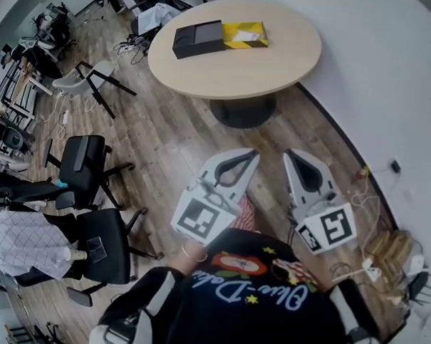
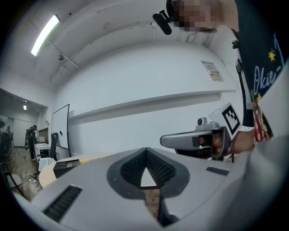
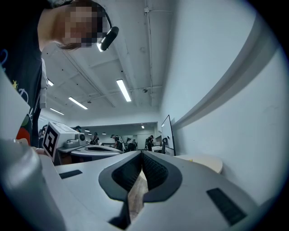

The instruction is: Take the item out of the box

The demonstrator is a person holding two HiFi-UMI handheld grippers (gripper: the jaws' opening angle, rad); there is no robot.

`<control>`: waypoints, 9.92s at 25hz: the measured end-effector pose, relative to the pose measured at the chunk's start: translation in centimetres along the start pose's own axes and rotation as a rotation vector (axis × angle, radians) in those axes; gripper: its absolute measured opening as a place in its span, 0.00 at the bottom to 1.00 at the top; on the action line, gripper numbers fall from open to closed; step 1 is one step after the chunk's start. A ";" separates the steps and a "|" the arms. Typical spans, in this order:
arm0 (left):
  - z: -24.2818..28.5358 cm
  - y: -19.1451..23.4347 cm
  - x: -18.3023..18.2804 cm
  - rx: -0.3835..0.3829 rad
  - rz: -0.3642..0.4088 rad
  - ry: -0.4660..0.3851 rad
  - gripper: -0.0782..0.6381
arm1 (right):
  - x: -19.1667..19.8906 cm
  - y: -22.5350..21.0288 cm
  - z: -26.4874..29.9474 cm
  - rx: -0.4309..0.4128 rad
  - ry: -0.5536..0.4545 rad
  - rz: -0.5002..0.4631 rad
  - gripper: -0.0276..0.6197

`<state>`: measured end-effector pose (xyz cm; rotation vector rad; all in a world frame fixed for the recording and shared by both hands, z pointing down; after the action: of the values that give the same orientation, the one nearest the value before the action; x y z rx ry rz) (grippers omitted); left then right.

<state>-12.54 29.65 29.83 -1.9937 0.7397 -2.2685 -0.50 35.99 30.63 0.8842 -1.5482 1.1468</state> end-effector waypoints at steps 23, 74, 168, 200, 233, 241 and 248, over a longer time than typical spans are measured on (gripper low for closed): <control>9.3 8.5 2.8 0.071 -0.048 -0.051 0.10 | -1.3 -6.3 8.7 0.045 0.047 0.009 0.04; 14.7 22.8 9.6 0.065 -0.121 -0.058 0.10 | -1.9 -12.7 23.4 0.126 0.103 -0.002 0.04; 31.4 42.8 22.3 -0.324 -0.229 0.275 0.10 | 4.6 -37.3 54.2 -0.269 0.599 -0.133 0.13; 30.8 45.3 26.3 -0.396 -0.310 0.290 0.10 | 15.3 -42.0 58.6 -0.209 1.072 -0.490 0.16; 31.4 43.3 21.3 -0.374 -0.208 0.245 0.10 | 4.6 -39.9 54.8 -0.183 0.535 -0.026 0.05; 31.6 41.9 19.7 -0.349 -0.183 0.235 0.10 | 1.4 -38.2 52.5 -0.229 0.423 -0.015 0.05; 31.6 41.4 18.5 -0.334 -0.164 0.228 0.10 | -0.5 -37.1 51.1 -0.236 0.369 -0.018 0.04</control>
<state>2.34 -23.47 33.82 -2.0095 1.0761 -2.6522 19.62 -23.69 35.33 0.4956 -1.3325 1.0219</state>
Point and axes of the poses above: the fingertips, and each gripper's own axes: z forward along the fingers, y to its left, x out of its underside, the point moved 6 cm from there along -z, backward along the fingers, and after that the axes turned 12 degrees about z, right-handed, at the moved point
